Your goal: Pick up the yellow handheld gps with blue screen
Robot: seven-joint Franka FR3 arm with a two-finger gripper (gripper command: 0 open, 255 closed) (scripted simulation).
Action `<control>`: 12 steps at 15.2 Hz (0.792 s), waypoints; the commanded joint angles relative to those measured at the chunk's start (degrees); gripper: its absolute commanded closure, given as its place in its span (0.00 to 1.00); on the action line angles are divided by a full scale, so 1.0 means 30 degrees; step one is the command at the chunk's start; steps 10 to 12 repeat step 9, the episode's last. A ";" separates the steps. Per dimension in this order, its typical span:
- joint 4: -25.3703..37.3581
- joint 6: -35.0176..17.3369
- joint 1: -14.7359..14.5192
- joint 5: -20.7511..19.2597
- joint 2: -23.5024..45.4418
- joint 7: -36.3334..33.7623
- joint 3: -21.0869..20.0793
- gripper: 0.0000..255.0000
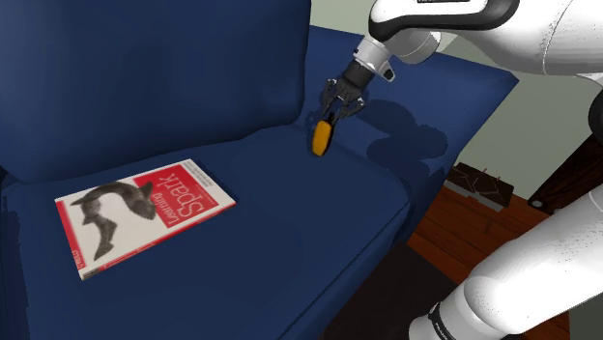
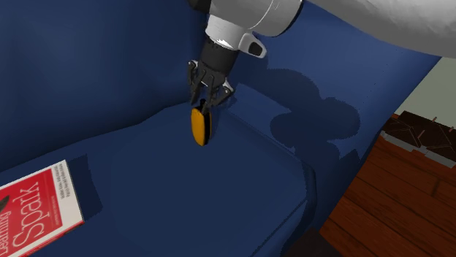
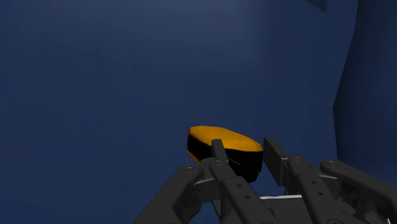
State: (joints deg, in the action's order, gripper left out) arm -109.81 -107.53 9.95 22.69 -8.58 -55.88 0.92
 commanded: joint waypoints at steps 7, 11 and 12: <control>0.2172 0.1895 0.0058 -0.0197 0.0186 -0.0645 0.0091 1.00; 0.2215 0.1931 0.0059 -0.0200 0.0191 -0.0658 0.0092 1.00; 0.2215 0.1931 0.0059 -0.0200 0.0191 -0.0658 0.0092 1.00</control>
